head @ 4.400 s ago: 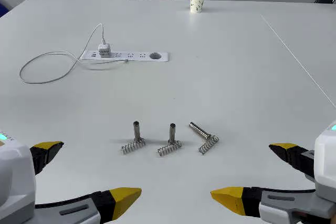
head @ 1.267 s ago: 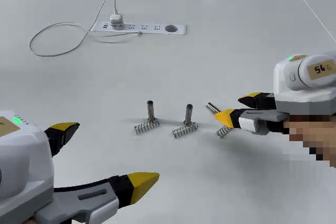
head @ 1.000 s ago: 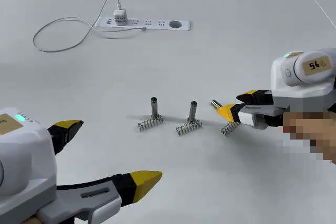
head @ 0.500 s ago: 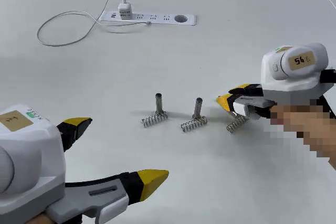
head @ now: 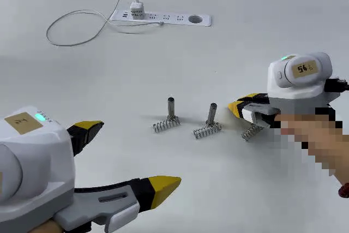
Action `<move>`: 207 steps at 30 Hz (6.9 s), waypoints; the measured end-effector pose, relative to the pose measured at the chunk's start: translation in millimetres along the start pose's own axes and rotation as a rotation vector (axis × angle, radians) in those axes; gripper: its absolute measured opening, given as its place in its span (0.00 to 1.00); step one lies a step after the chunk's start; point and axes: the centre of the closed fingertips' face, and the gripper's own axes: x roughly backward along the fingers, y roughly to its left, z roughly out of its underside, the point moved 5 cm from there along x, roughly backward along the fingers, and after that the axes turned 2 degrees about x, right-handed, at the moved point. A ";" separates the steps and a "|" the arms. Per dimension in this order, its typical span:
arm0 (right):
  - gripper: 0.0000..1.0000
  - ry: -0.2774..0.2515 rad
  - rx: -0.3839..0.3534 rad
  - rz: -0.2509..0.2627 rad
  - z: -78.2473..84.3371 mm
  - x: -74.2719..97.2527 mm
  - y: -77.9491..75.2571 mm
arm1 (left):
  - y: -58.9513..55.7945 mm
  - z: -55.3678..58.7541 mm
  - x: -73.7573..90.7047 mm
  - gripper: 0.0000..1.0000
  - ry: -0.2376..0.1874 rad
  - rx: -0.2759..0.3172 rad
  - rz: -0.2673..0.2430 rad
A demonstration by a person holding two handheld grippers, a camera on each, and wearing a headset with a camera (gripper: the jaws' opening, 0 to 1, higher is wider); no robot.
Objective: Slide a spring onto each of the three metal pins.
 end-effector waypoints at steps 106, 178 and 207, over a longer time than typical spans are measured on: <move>0.42 -0.121 -0.008 0.024 -22.5 102.6 28.1 | 12.8 -3.4 -1.3 0.83 -0.012 -0.085 -0.045; 0.56 -0.076 -0.065 -0.117 20.9 122.2 44.5 | 46.4 19.4 -110.8 0.13 0.132 -0.265 0.169; 0.52 -0.210 -0.219 -0.178 -5.9 123.0 69.9 | 14.7 5.3 -74.3 0.10 0.002 -0.266 0.158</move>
